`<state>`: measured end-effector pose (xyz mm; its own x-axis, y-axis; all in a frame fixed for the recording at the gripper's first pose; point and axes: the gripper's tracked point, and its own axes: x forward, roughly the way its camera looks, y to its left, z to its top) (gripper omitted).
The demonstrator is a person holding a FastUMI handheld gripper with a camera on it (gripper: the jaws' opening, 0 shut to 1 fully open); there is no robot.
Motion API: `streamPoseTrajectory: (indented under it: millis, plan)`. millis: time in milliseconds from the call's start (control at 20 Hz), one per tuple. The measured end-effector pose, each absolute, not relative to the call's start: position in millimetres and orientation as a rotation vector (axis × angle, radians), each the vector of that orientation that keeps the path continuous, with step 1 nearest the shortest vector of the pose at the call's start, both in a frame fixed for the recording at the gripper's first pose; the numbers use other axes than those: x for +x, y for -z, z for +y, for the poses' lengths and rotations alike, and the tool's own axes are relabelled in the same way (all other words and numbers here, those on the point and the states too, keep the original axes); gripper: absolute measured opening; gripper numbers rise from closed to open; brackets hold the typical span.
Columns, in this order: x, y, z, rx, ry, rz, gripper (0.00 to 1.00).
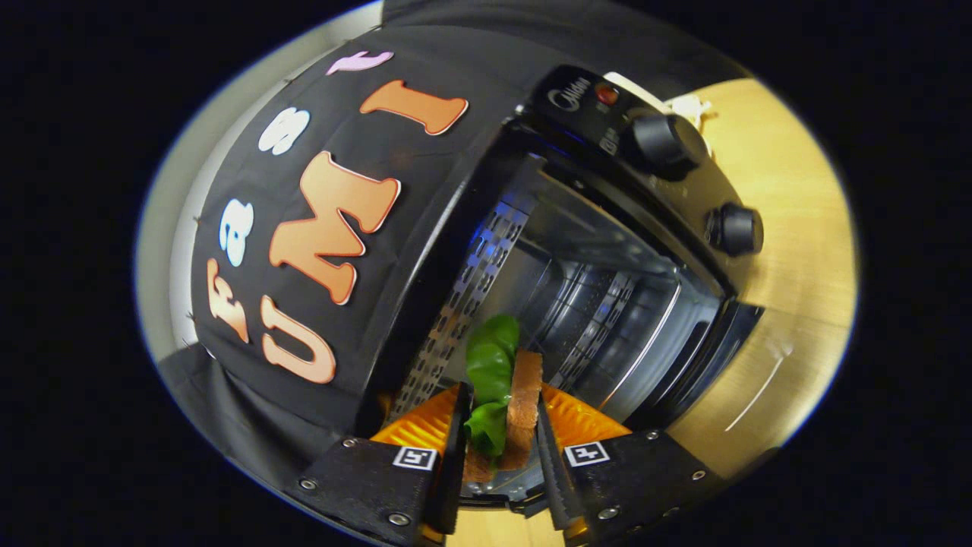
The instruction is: Open the toaster oven, put the food inside, and close the toaster oven door.
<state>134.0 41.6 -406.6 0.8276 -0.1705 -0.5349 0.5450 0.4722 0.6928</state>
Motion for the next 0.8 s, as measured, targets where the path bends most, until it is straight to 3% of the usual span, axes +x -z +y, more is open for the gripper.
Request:
streamPoseTrajectory:
  millis: [50, 150, 400, 550, 800]
  plan:
    - [129.3, 402.9, 38.0, 0.930, 0.452, 0.435, 0.56]
    - [125.6, 398.1, 30.7, 0.817, 0.455, 0.454, 0.63]
    - [119.0, 396.3, 19.8, 0.540, 0.405, 0.534, 0.71]
    - [111.0, 397.2, 12.0, 0.362, 0.374, 0.570, 0.88]
    - [92.6, 384.6, -0.6, 0.149, 0.310, 0.594, 0.94]
